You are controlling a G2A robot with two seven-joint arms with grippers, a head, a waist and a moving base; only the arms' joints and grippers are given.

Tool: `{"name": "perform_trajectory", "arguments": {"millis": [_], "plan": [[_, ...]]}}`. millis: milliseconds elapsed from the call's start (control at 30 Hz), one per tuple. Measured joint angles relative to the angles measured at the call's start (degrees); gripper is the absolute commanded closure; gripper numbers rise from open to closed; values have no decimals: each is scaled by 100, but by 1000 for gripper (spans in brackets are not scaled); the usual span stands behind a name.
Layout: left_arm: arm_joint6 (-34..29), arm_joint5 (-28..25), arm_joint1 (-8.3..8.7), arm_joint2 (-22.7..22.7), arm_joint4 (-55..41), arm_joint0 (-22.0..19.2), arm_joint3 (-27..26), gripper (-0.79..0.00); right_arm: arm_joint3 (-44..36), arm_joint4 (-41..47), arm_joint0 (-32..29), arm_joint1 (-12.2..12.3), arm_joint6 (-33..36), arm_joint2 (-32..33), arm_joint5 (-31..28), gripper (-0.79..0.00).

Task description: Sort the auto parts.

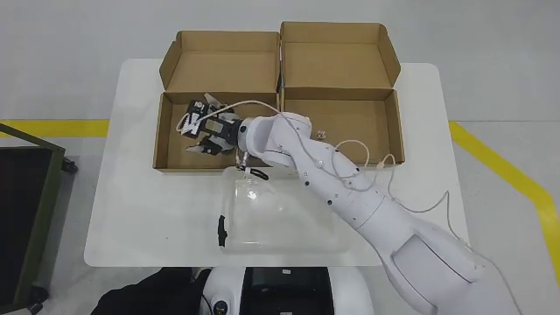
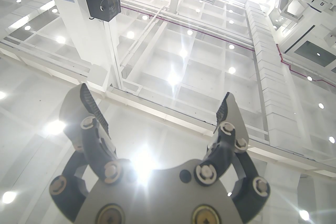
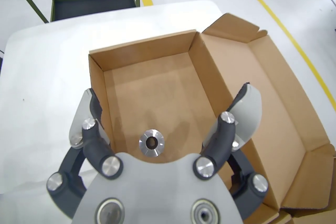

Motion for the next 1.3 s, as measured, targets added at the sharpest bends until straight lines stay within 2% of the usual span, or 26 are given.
{"name": "perform_trajectory", "arguments": {"millis": [133,300,600,1000,1300], "plan": [[0,0,0,0,0,0,0,-785,-934,-382,-710,289,-49,534,67,-785],[0,0,0,0,0,0,0,-785,-1999,-852,-1661,647,-90,1327,-290,-785],[0,0,0,0,0,0,0,-785,-3586,-1343,-3245,1090,-529,2860,-500,-785],[0,0,0,0,0,0,0,-785,-4553,-1642,-5006,1368,-1731,4448,56,-785],[0,0,0,0,0,0,0,-785,-4727,-1622,-5718,1460,-2125,4963,254,-785]]}}
